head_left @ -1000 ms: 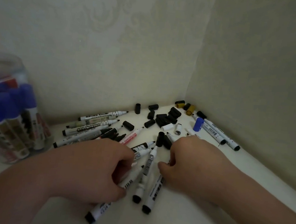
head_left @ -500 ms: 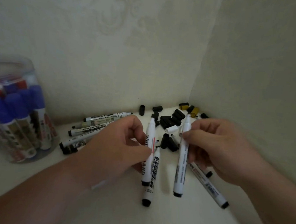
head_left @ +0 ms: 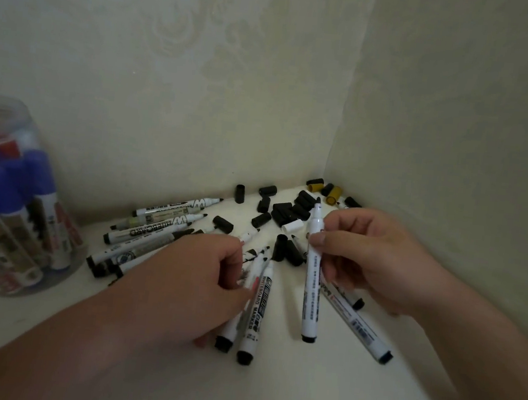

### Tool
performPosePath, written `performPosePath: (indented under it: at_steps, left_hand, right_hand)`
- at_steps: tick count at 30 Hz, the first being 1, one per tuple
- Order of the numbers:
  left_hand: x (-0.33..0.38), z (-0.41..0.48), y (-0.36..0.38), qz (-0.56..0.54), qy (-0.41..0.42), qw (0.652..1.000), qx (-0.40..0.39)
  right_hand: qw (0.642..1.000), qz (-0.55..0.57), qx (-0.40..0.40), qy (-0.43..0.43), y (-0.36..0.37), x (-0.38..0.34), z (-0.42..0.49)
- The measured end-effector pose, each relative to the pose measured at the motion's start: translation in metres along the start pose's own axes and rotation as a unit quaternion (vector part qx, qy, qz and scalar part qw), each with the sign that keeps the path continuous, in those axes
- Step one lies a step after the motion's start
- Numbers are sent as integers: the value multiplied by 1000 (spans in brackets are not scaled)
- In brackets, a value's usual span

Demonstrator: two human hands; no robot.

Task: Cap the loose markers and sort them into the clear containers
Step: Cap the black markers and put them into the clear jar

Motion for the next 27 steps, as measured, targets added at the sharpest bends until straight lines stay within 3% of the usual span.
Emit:
performPosePath:
  at_steps: [3,6,8,11,14,16,18,20,22,27]
  left_hand:
    - [-4,0,1,11,-8,1000,-8]
    - [2,0,-5,41,47,997,55]
    - [6,0,-9,-51,92,990,94]
    - [9,2,1,-250,84,964,23]
    - [13,1,12,-242,82,967,-24]
    - [8,6,14,-317,52,947,-22]
    - [0,9,15,-426,7,905,-16]
    - [-3,11,15,-508,-18,861,-5]
    - [-3,12,14,-552,-21,834,2]
    - [5,7,21,-589,-16,807,-49]
  right_hand:
    - [1000,-6,0,0,3,2,1]
    - [999,-47,12,-5,8,1,-1]
    - [998,-50,26,-7,13,-2,-2]
    - [998,-28,51,-19,22,-7,-4]
    - [998,-12,39,-36,34,-16,-8]
    - [998,-8,34,-43,31,-21,-9]
    - [990,-84,108,-39,8,-15,-5]
    - [944,-266,194,-22,-18,-6,-1]
    - [905,-382,185,-1,-21,0,5]
    - [871,-483,95,-17,7,8,21]
Point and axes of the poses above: each hand's wrist, its own z-axis towards the middle knuckle, its own y-axis out of the palm, x = y × z, the point moved 7 cm from there along z, towards the middle knuckle, and after that the axes turned 8 degrees about -z, right-handed, at the moved point
